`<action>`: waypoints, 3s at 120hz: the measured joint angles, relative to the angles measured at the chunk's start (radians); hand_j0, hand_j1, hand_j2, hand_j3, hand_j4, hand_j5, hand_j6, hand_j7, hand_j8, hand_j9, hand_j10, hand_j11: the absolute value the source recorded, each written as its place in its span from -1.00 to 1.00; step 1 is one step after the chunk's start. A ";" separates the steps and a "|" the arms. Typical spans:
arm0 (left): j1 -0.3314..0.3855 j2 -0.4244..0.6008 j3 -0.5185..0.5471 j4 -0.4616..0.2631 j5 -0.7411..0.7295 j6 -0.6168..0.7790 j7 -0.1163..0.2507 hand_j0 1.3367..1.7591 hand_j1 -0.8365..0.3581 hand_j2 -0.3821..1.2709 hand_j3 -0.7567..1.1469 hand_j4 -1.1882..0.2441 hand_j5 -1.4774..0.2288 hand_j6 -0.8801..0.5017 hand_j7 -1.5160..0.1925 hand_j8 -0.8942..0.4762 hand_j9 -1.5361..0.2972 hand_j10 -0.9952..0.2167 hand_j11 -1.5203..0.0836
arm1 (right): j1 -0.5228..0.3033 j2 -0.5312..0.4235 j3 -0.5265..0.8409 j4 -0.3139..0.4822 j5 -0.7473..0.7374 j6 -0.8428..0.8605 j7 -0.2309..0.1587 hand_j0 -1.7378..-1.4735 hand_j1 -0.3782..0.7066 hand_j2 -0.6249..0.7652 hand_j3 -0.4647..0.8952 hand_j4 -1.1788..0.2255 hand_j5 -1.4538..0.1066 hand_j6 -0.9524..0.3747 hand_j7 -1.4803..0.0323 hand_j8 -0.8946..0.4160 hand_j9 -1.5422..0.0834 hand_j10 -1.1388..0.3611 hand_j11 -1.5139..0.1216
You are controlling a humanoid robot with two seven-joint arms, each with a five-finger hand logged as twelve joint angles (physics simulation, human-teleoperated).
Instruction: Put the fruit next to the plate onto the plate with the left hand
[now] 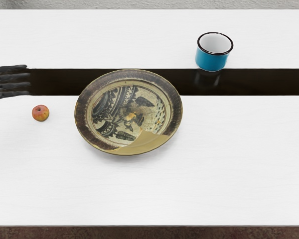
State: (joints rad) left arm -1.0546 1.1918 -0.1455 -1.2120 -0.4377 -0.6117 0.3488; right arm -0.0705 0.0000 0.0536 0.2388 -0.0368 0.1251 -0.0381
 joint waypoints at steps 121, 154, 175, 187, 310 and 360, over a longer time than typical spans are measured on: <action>-0.331 -0.234 -0.001 -0.270 0.853 0.396 0.262 0.52 0.97 -0.54 -0.20 0.64 0.72 0.25 0.76 0.29 0.66 0.62 0.88 | 0.000 0.000 0.002 -0.001 0.000 0.001 0.000 -0.40 -0.91 -0.11 -0.32 0.66 0.84 0.41 0.93 0.34 0.87 0.50 0.83; -0.332 -0.359 0.205 -0.265 1.222 0.598 0.262 0.52 0.95 -0.53 -0.20 0.63 0.70 0.24 0.75 0.27 0.65 0.61 0.87 | 0.000 0.000 0.001 -0.001 0.000 0.001 0.000 -0.40 -0.91 -0.11 -0.32 0.66 0.84 0.41 0.93 0.34 0.87 0.50 0.83; -0.303 -0.431 0.318 -0.239 1.360 0.743 0.262 0.52 0.95 -0.53 -0.20 0.62 0.70 0.24 0.74 0.27 0.65 0.60 0.86 | 0.000 0.000 0.001 -0.001 0.000 0.001 0.000 -0.40 -0.91 -0.11 -0.32 0.66 0.84 0.41 0.93 0.34 0.87 0.50 0.83; -0.281 -0.421 0.344 -0.229 1.391 0.786 0.262 0.52 0.95 -0.53 -0.20 0.62 0.70 0.24 0.74 0.27 0.65 0.60 0.86 | 0.000 0.000 0.001 -0.001 0.000 0.001 0.000 -0.40 -0.91 -0.11 -0.32 0.66 0.84 0.41 0.93 0.34 0.87 0.50 0.83; -0.166 -0.511 0.364 -0.129 1.403 0.833 0.262 0.52 0.17 -0.43 -0.20 0.05 0.12 -0.34 0.17 -0.16 0.09 -0.06 0.23 | 0.000 0.000 0.001 -0.001 0.000 0.001 0.000 -0.40 -0.91 -0.11 -0.32 0.66 0.84 0.41 0.93 0.34 0.87 0.50 0.83; -0.147 -0.514 0.363 -0.128 1.403 0.835 0.262 0.50 -0.10 -0.43 -0.20 -0.20 -0.09 -0.49 -0.08 -0.33 -0.15 -0.34 -0.06 | 0.000 0.000 0.001 -0.001 0.000 0.001 0.000 -0.40 -0.91 -0.11 -0.32 0.66 0.84 0.41 0.93 0.34 0.87 0.50 0.83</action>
State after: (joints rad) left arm -1.2018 0.6783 0.2172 -1.3403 0.9651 0.2234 0.6110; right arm -0.0706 0.0000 0.0545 0.2378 -0.0368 0.1258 -0.0382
